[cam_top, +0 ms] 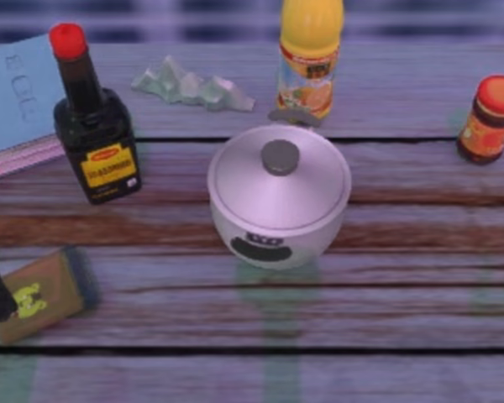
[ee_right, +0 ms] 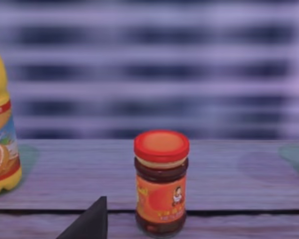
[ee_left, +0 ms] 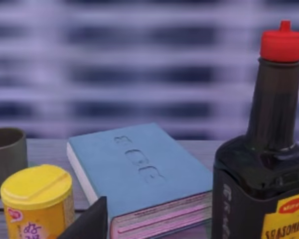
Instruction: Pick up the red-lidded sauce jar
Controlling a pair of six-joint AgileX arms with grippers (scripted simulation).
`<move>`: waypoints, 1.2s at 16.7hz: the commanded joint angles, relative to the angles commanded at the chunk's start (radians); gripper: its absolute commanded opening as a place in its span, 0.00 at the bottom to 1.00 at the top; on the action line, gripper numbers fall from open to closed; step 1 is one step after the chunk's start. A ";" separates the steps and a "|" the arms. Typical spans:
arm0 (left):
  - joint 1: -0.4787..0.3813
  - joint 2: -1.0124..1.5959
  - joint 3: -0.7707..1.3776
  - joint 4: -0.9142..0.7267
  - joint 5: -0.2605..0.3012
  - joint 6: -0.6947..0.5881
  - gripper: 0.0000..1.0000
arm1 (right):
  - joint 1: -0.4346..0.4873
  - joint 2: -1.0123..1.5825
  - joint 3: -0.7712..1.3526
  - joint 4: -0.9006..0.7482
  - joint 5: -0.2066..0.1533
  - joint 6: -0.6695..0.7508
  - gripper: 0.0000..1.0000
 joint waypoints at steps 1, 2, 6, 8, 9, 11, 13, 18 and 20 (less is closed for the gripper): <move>0.000 0.000 0.000 0.000 0.000 0.000 1.00 | 0.000 0.000 0.000 0.000 0.000 0.000 1.00; 0.000 0.000 0.000 0.000 0.000 0.000 1.00 | 0.000 0.000 0.000 0.000 0.000 0.000 1.00; 0.000 0.000 0.000 0.000 0.000 0.000 1.00 | 0.000 0.084 0.085 -0.050 -0.001 -0.021 1.00; 0.000 0.000 0.000 0.000 0.000 0.000 1.00 | 0.001 0.177 0.178 -0.106 -0.003 -0.045 1.00; 0.000 0.000 0.000 0.000 0.000 0.000 1.00 | 0.003 0.237 0.238 -0.143 -0.005 -0.060 1.00; 0.000 0.000 0.000 0.000 0.000 0.000 1.00 | 0.006 0.377 0.376 -0.227 -0.010 -0.095 1.00; 0.000 0.000 0.000 0.000 0.000 0.000 1.00 | 0.010 0.540 0.537 -0.325 -0.015 -0.136 1.00; 0.000 0.000 0.000 0.000 0.000 0.000 1.00 | 0.017 1.021 1.020 -0.613 -0.029 -0.257 1.00; 0.000 0.000 0.000 0.000 0.000 0.000 1.00 | 0.019 1.230 1.233 -0.738 -0.034 -0.309 1.00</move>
